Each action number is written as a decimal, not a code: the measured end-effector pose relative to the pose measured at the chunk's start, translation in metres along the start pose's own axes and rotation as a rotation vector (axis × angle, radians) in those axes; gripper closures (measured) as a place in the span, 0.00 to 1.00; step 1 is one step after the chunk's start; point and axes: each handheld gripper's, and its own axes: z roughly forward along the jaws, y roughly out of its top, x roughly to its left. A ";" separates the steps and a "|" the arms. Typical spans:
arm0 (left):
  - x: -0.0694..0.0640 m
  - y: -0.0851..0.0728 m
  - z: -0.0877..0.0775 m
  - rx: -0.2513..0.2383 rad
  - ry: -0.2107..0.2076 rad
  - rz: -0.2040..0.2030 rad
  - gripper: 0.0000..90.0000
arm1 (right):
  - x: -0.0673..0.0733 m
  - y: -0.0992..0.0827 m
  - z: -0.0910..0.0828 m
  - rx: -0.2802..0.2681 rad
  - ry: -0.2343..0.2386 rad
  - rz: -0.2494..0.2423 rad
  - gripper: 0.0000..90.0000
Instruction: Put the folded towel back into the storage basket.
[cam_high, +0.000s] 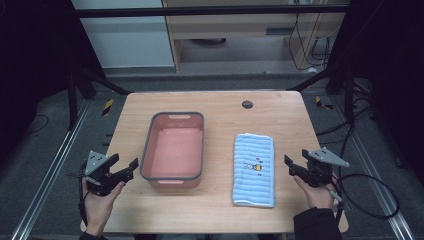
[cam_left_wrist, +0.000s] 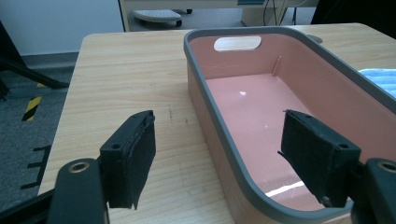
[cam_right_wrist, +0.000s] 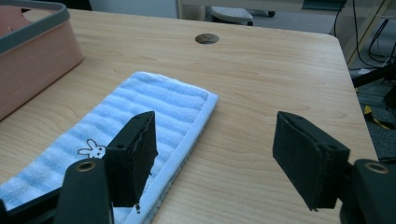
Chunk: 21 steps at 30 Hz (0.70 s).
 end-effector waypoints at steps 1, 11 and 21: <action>-0.001 0.000 0.000 -0.002 0.000 0.000 0.29 | 0.000 0.001 0.000 -0.001 0.001 -0.001 0.34; -0.018 0.005 -0.002 -0.022 -0.030 0.023 0.30 | 0.000 0.011 -0.002 -0.014 0.017 -0.009 0.35; -0.048 0.005 0.004 -0.017 -0.072 0.060 0.33 | 0.004 0.018 0.000 -0.019 0.028 -0.005 0.34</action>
